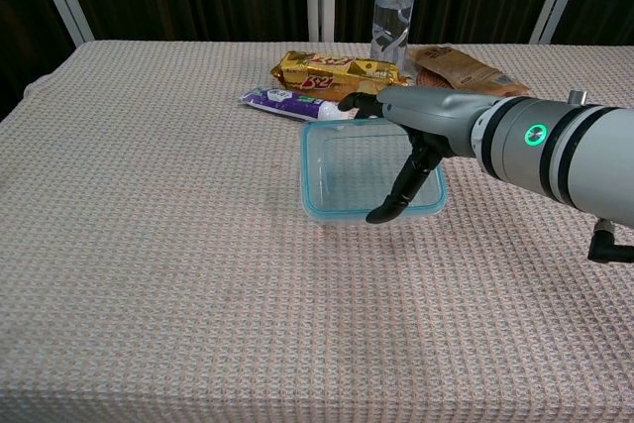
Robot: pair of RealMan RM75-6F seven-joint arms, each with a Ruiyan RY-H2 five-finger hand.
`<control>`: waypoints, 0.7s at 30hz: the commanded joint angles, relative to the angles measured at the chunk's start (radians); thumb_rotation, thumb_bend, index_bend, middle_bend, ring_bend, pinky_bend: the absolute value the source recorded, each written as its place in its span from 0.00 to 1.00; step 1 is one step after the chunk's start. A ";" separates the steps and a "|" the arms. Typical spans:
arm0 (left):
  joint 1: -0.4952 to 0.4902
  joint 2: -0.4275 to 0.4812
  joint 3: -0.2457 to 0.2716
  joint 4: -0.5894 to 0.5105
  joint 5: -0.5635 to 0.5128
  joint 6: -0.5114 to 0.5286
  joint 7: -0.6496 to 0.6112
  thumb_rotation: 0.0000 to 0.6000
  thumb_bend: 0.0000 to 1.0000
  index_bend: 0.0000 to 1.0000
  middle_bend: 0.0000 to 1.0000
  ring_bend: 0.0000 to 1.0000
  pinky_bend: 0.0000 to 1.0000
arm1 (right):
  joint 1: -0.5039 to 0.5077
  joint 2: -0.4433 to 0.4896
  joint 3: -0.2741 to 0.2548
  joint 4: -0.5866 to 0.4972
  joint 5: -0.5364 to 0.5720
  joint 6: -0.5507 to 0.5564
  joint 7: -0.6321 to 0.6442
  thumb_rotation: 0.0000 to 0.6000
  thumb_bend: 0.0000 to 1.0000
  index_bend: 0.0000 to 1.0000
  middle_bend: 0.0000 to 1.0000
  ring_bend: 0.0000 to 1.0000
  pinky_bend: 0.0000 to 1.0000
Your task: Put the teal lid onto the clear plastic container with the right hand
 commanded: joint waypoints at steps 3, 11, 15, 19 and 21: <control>0.001 0.000 0.000 -0.002 -0.002 0.000 0.001 1.00 0.00 0.08 0.08 0.01 0.00 | -0.002 0.006 -0.006 -0.011 -0.016 0.000 0.006 1.00 0.00 0.00 0.03 0.00 0.00; 0.004 0.006 0.000 -0.009 -0.001 0.008 0.002 1.00 0.00 0.08 0.08 0.01 0.00 | -0.055 0.077 -0.075 -0.095 -0.192 0.077 0.011 1.00 0.00 0.00 0.06 0.00 0.00; 0.006 0.008 0.000 -0.015 -0.002 0.010 0.007 1.00 0.00 0.08 0.08 0.01 0.00 | -0.087 0.110 -0.113 -0.120 -0.262 0.101 0.014 1.00 0.00 0.00 0.16 0.00 0.00; 0.004 0.007 0.002 -0.022 0.003 0.010 0.016 1.00 0.00 0.08 0.08 0.01 0.00 | -0.089 0.113 -0.109 -0.104 -0.245 0.078 0.017 1.00 0.00 0.00 0.18 0.00 0.00; 0.004 0.008 0.003 -0.026 0.003 0.010 0.020 1.00 0.00 0.08 0.08 0.01 0.00 | -0.089 0.110 -0.102 -0.088 -0.234 0.064 0.026 1.00 0.00 0.00 0.18 0.00 0.00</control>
